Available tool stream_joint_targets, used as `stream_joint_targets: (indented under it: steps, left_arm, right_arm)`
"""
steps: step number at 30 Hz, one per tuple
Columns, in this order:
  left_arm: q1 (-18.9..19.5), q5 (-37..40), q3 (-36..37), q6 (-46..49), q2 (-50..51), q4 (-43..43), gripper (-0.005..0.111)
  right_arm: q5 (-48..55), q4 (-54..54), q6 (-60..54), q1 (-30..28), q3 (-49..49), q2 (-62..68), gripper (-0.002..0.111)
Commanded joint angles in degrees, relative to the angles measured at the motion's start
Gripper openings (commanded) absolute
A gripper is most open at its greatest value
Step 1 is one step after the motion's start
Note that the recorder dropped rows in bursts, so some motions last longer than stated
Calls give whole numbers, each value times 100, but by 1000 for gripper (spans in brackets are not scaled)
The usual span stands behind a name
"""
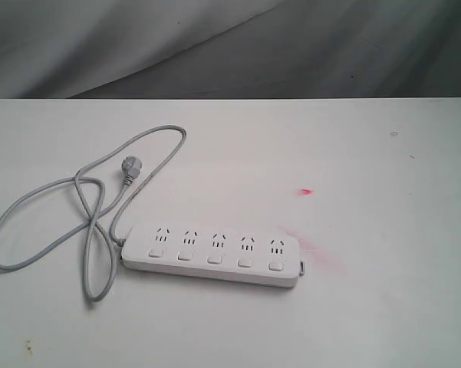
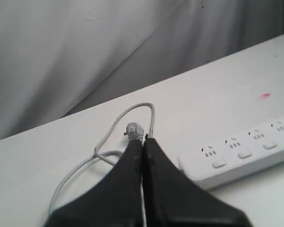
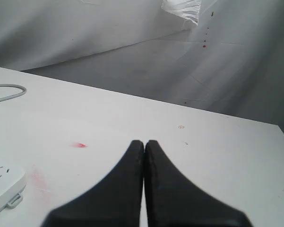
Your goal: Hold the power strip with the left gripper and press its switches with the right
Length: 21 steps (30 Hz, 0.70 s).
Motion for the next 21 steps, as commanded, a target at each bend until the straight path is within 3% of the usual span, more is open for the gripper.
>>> stream_joint_targets:
  steps: [1, 7, 11, 14, 21]
  left_arm:
    - [-19, -200, 24, -737, -24, -1800, 0]
    - [-19, -838, 24, -715, -24, -3334, 0]
    - [-19, -750, 24, -715, -24, -3651, 0]
    - [-19, -388, -27, -666, -24, -3734, 0]
    - [-19, 819, -986, -656, 73, -3190, 0]
  right_arm:
    - [-9, -61, 8, -21, 20, -30, 0]
    - [-9, -61, 8, -21, 20, -30, 0]
    - [-9, -61, 8, -21, 20, -30, 0]
    - [-9, -61, 8, -21, 20, -30, 0]
    - [-9, -61, 8, -21, 20, -30, 0]
